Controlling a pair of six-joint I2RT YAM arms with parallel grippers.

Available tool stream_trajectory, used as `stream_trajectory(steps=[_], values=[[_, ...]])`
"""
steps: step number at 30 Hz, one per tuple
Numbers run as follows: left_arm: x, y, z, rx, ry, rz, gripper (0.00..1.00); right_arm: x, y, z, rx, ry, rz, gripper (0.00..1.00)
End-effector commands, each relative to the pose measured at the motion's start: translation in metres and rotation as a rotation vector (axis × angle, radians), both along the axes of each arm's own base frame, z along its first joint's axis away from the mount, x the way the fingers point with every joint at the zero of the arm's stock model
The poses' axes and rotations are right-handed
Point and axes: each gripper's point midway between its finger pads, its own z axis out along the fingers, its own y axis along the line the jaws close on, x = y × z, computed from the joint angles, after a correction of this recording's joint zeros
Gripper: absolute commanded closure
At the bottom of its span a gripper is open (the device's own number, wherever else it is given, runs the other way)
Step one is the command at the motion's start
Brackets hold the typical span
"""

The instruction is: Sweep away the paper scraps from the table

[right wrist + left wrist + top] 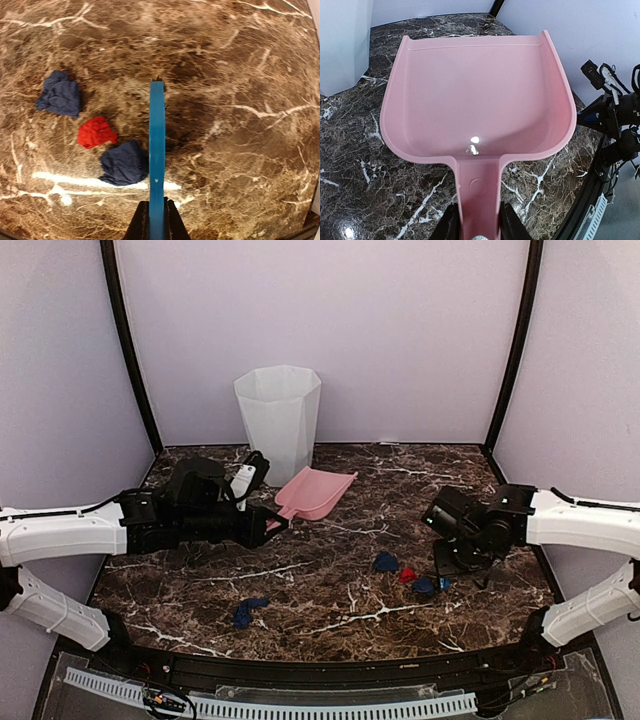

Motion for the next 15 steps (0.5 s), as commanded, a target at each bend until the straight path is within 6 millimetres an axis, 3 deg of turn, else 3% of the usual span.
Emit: stream_trajectory(steps=[1, 6, 11, 15], values=[[-0.004, 0.006, 0.001, 0.002, -0.007, 0.014, 1.00, 0.009, 0.050, 0.009, 0.192, -0.037, 0.134, 1.00], [-0.011, 0.008, -0.007, 0.013, 0.013, 0.011, 1.00, 0.020, 0.093, 0.006, 0.308, -0.041, 0.232, 1.00], [-0.014, 0.014, -0.006, 0.030, -0.001, 0.036, 1.00, 0.033, 0.146, 0.039, 0.496, -0.125, 0.385, 1.00], [-0.014, 0.025, -0.005, 0.041, -0.009, 0.074, 1.00, 0.039, 0.158, 0.062, 0.530, -0.179, 0.445, 1.00]])
